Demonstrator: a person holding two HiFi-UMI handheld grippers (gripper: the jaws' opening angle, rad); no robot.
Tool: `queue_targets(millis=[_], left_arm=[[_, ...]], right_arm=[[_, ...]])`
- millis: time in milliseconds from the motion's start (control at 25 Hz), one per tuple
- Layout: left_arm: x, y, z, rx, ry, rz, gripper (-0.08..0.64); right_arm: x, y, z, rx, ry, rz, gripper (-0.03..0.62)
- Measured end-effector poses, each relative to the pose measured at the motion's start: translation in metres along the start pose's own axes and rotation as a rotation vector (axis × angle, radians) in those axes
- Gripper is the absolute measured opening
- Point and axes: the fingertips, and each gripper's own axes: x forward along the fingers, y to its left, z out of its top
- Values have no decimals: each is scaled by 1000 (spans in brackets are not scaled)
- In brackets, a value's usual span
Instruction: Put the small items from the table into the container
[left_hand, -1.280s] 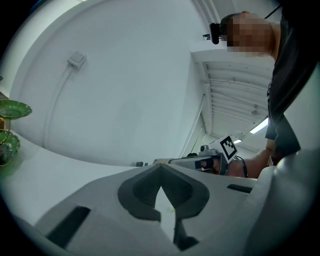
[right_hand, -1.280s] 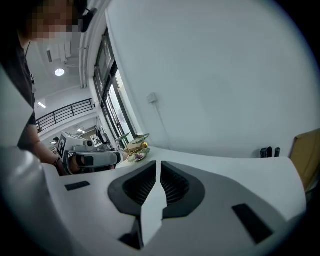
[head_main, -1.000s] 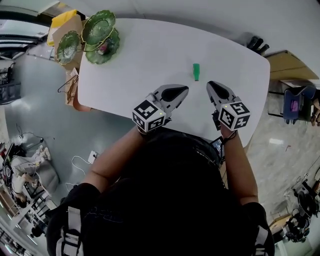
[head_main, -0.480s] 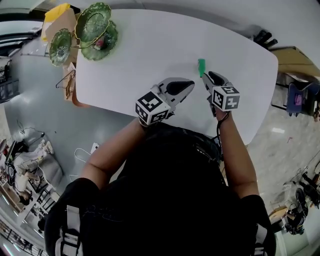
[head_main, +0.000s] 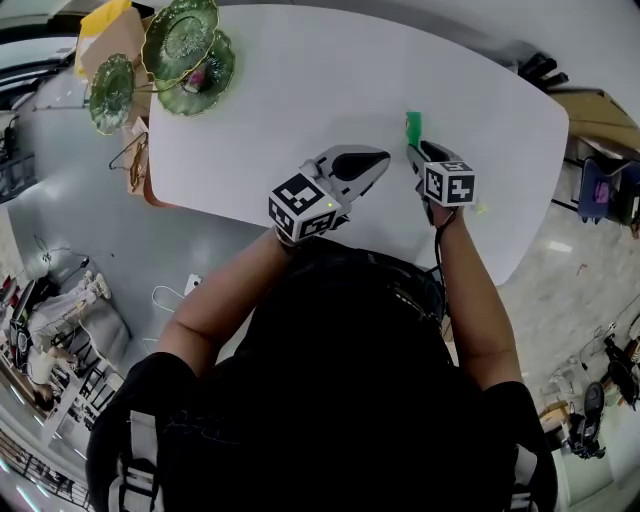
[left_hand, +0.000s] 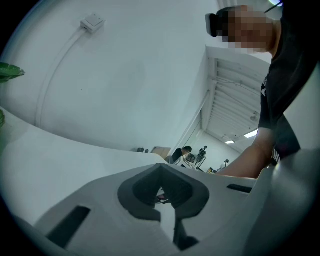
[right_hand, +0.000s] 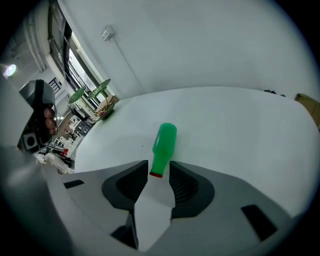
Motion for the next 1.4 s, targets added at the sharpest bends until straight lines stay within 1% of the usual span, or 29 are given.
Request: queue_targets(millis=[240,280,360,560,960,1200,1400], left_arm=[[-5,8,-5,-21,8,11,4],[-6,7,-5,-23,8,10,3],[-7,6,-7,-25,10,9,4],[-10,2,-8,-15,13,9,3],[-5,-33,-7,31,-1,2,3],[1,-71,-6,65,-24,-2,3],[2,-99,-4,90,-53,25,3]], right_arm=[[9,-1,-9,-17,46,3,121],[10,-1,-10,-23,53,2,103],[10,-1,-13,-37,68,-1,92],[2,1,-9,-60,59,-4,84],[-56,1,-3,-84,-49,0,80],[-111,11,-9,-114,-123,18,80],[-156,23,-13,-149,-191,50,80]])
